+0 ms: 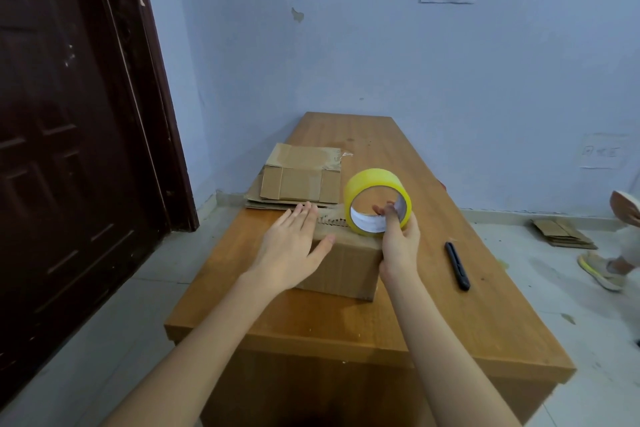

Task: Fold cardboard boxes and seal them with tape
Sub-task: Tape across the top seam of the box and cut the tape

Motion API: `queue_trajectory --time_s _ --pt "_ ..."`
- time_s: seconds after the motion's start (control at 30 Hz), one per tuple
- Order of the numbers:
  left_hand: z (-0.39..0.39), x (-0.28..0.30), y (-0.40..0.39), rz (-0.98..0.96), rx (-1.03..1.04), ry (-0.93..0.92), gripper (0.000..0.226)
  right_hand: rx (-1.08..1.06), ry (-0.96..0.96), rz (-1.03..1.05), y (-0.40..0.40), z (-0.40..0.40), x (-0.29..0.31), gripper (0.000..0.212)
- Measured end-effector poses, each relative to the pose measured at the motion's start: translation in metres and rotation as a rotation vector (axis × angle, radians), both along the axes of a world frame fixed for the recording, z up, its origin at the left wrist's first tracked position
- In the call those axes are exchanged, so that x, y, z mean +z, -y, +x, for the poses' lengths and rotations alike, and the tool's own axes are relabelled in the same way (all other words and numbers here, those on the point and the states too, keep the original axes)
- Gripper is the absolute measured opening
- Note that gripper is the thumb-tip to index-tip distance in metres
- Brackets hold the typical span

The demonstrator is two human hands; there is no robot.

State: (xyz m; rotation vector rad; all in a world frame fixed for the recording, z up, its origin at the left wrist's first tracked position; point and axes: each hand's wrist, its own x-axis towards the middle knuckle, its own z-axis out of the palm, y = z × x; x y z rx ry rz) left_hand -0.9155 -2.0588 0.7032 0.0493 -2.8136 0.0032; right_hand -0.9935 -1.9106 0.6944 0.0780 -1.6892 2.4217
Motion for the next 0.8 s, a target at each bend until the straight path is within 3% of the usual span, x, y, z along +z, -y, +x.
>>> queue_trajectory --time_s 0.13,0.23,0.4,0.53,0.67,0.8 --pt "0.002 0.003 -0.007 -0.047 -0.026 -0.07 0.075 0.011 -0.014 0.034 -0.001 -0.001 -0.002 0.012" --pt "0.001 0.002 -0.023 0.02 -0.056 -0.082 0.068 0.021 -0.015 0.046 -0.001 -0.001 -0.001 0.018" --pt "0.001 -0.003 -0.026 -0.008 -0.025 -0.13 0.074 0.002 -0.049 0.07 0.001 -0.002 -0.002 0.01" --pt "0.002 -0.003 -0.027 -0.007 -0.039 -0.113 0.073 0.037 -0.047 0.077 0.001 -0.003 -0.002 0.015" --pt "0.003 -0.002 -0.026 -0.032 -0.037 -0.107 0.071 0.145 -0.11 0.249 -0.009 -0.005 0.007 0.013" --pt "0.001 -0.001 -0.025 -0.036 -0.045 -0.128 0.062 0.282 -0.176 0.574 -0.024 -0.012 0.021 0.006"
